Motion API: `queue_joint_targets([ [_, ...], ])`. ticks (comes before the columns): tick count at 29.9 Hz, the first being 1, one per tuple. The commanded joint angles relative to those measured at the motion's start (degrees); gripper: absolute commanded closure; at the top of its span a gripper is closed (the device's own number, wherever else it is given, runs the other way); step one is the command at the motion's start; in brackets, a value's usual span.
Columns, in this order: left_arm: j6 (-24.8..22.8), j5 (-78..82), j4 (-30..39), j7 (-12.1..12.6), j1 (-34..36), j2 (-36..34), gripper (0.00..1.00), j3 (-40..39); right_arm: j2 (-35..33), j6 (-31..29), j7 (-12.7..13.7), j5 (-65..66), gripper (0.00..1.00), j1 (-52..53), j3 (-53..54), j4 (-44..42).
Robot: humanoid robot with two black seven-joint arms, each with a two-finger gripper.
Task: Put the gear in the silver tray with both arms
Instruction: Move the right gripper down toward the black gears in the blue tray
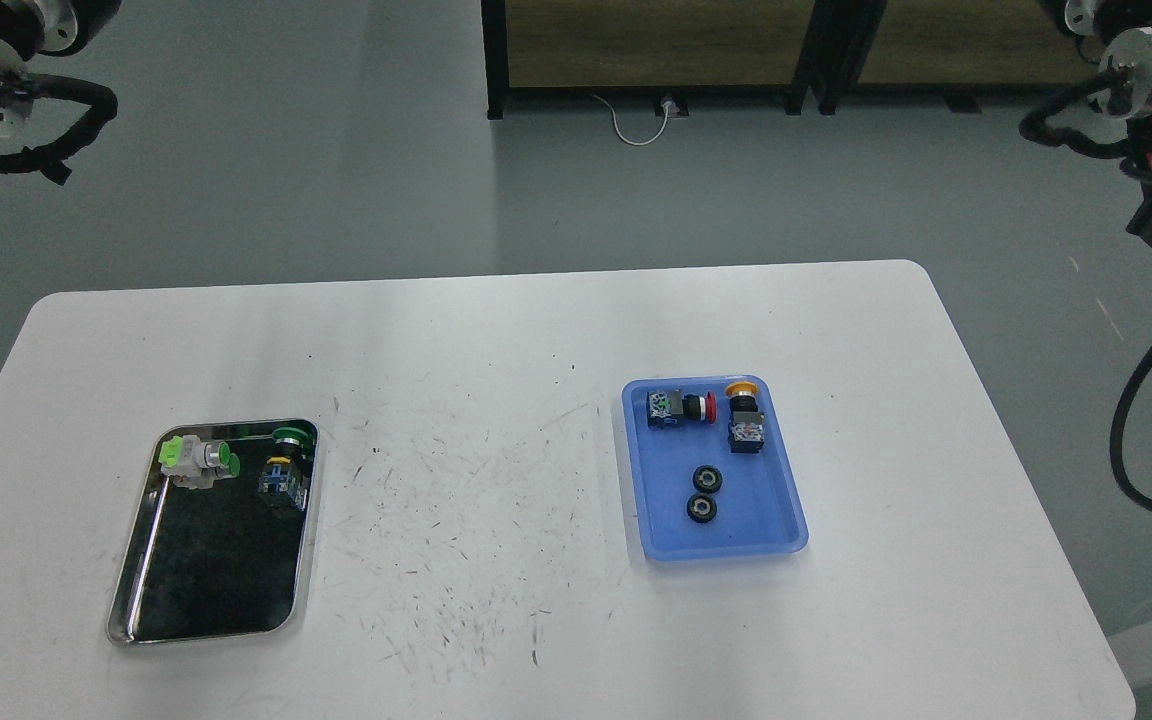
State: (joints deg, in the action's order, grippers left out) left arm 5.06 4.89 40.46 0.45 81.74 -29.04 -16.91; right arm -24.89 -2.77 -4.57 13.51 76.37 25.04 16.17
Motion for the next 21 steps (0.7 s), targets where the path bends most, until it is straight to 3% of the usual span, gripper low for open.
queue_joint_targets([
  [1,-0.23,0.12,0.06,-0.01,-0.35,-0.4,0.01,-0.4,-0.16,-0.57,-0.26,-0.06,0.0,-0.17,-0.61,0.35],
  [8,0.82,0.38,-1.25,0.78,-0.18,-0.14,0.01,-0.75,0.11,0.31,-1.14,-0.06,0.01,-0.17,-0.08,1.14],
  [9,1.09,0.38,-2.13,0.0,0.0,-0.31,0.01,-0.67,0.37,0.57,-1.57,-0.06,0.01,-0.26,-0.08,1.14],
  [15,-2.16,-0.06,0.14,0.43,-1.05,-5.49,0.01,-0.05,0.64,-0.91,-1.67,0.2,0.01,-0.26,-1.4,3.07],
  [18,-3.3,-0.15,2.07,-1.06,-2.81,-8.83,0.01,-0.49,-0.24,-3.81,-1.67,0.64,0.0,-0.52,-3.85,6.93],
  [21,-7.68,-0.15,4.44,-5.01,-4.56,-11.82,0.01,-0.4,-2.87,-6.62,-2.19,0.91,0.0,-1.4,-7.8,12.99],
])
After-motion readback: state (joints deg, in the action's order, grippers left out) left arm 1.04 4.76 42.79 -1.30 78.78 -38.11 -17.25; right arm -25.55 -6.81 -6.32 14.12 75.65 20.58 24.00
